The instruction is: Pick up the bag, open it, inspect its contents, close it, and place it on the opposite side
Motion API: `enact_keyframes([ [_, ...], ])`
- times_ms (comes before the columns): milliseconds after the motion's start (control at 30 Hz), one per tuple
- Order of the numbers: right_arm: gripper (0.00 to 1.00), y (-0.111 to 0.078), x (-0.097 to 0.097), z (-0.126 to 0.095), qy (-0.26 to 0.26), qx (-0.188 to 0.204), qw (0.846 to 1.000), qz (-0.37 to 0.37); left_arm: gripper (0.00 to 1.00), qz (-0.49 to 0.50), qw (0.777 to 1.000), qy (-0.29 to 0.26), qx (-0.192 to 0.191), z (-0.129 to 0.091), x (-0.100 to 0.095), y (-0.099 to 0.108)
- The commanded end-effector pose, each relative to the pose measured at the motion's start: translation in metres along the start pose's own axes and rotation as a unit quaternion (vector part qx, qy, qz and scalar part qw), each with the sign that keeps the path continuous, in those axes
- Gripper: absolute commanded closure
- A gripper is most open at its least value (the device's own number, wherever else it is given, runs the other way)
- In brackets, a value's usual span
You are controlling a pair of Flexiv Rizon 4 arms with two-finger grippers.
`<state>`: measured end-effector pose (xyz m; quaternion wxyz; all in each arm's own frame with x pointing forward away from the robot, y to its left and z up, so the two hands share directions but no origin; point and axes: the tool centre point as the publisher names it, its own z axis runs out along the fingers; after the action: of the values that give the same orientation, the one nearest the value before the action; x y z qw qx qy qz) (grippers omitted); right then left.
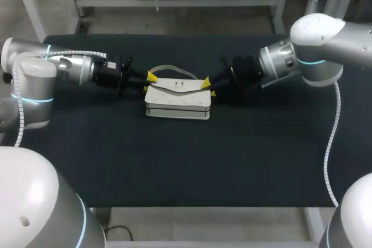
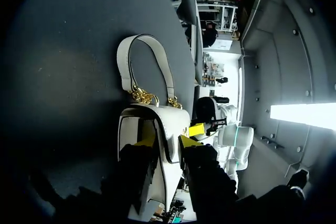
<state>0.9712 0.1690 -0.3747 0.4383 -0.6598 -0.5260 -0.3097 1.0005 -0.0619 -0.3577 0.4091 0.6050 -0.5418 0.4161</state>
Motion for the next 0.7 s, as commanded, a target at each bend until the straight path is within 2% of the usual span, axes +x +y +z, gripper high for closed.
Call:
enact_keyframes([
  [33, 1.00, 0.0001, -0.0018, 0.0009, 0.005, -0.003, 1.000, -0.003, 1.00, -0.001, 1.000, 0.001, -0.002, 0.0026, -0.0011, 0.0003],
  [333, 1.00, -0.0048, -0.0015, -0.0023, 0.012, -0.013, 1.000, -0.013, 1.00, 0.001, 1.000, -0.001, -0.002, 0.0007, 0.0025, 0.0053],
  [367, 0.78, -0.0054, -0.0009, -0.0028, 0.012, -0.016, 1.000, -0.013, 0.82, 0.003, 1.000, -0.001, -0.002, 0.0006, 0.0035, 0.0059],
  [400, 0.60, -0.0059, -0.0003, -0.0030, 0.012, -0.017, 1.000, -0.015, 0.62, 0.004, 1.000, 0.000, -0.002, 0.0006, 0.0047, 0.0064],
  [433, 0.54, -0.0063, 0.0003, -0.0032, 0.014, -0.018, 1.000, -0.017, 0.55, 0.005, 1.000, 0.000, -0.002, 0.0007, 0.0054, 0.0067],
  [500, 0.51, -0.0069, 0.0010, -0.0033, 0.016, -0.021, 1.000, -0.018, 0.58, 0.007, 1.000, 0.000, -0.002, 0.0018, 0.0059, 0.0066],
  [533, 0.51, -0.0070, 0.0013, -0.0030, 0.016, -0.021, 0.999, -0.018, 0.84, 0.007, 1.000, -0.001, -0.003, 0.0033, 0.0049, 0.0057],
  [567, 0.52, -0.0068, 0.0016, -0.0022, 0.017, -0.021, 0.999, -0.018, 1.00, 0.007, 1.000, -0.002, -0.003, 0.0044, 0.0034, 0.0050],
  [600, 0.55, -0.0067, 0.0016, -0.0013, 0.017, -0.021, 0.999, -0.018, 1.00, 0.006, 1.000, -0.003, -0.004, 0.0051, 0.0019, 0.0044],
  [633, 0.65, -0.0067, 0.0014, -0.0005, 0.017, -0.021, 0.999, -0.018, 1.00, 0.004, 1.000, -0.005, -0.006, 0.0063, 0.0000, 0.0043],
  [667, 0.80, -0.0067, 0.0010, 0.0002, 0.016, -0.021, 1.000, -0.017, 1.00, 0.003, 1.000, -0.006, -0.008, 0.0075, -0.0015, 0.0045],
  [700, 0.87, -0.0067, 0.0007, 0.0006, 0.016, -0.020, 1.000, -0.017, 1.00, 0.003, 1.000, -0.007, -0.010, 0.0081, -0.0024, 0.0047],
])
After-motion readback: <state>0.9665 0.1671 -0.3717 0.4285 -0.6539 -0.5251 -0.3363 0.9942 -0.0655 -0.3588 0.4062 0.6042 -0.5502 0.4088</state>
